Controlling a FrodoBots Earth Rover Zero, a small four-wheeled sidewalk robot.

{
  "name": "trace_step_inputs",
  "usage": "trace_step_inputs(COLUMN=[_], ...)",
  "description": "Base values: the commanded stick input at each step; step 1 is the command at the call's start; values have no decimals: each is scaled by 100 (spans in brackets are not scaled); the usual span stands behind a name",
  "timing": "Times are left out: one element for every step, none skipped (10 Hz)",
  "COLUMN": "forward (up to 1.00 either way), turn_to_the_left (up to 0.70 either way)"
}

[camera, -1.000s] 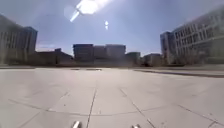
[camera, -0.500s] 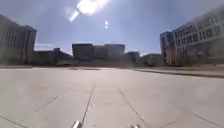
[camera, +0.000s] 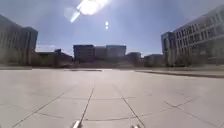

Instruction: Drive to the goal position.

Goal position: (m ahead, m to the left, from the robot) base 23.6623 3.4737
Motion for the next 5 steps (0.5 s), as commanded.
trace_step_inputs(forward=[85, 85, 85, 85, 85], turn_to_the_left=[4, 4, 4, 4, 4])
